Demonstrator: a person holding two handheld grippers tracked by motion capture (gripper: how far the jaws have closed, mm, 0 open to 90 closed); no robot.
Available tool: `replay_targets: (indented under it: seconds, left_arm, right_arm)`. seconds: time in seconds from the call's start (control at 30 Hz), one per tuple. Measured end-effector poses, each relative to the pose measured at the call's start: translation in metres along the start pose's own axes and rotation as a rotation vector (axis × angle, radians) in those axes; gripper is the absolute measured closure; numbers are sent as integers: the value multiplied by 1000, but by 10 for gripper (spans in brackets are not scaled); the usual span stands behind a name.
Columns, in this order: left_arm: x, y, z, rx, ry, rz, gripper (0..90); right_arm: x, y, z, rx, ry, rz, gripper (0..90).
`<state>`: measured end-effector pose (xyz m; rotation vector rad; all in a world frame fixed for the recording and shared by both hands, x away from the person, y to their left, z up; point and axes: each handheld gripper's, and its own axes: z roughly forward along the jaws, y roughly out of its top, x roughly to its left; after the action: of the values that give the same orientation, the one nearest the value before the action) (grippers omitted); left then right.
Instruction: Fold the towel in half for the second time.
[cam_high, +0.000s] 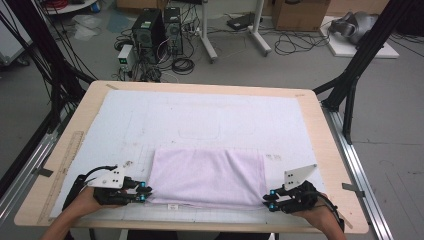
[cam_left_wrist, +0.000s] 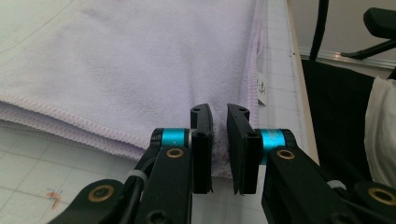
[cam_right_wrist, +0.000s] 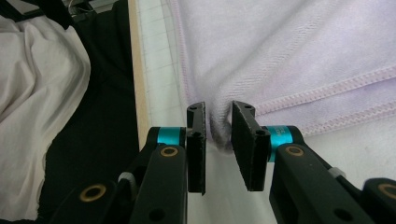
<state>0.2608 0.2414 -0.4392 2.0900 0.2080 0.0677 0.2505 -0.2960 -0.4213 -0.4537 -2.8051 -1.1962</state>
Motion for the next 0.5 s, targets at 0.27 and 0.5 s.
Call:
replay_targets:
  seconds: [0.27, 0.5]
  left_arm:
    - [-3, 0, 0, 13, -9, 17, 863]
    - [-7, 1, -3, 0, -42, 39, 867]
  right_arm:
    - [3, 3, 1, 27, 35, -46, 839]
    - [8, 4, -5, 5, 69, -76, 844]
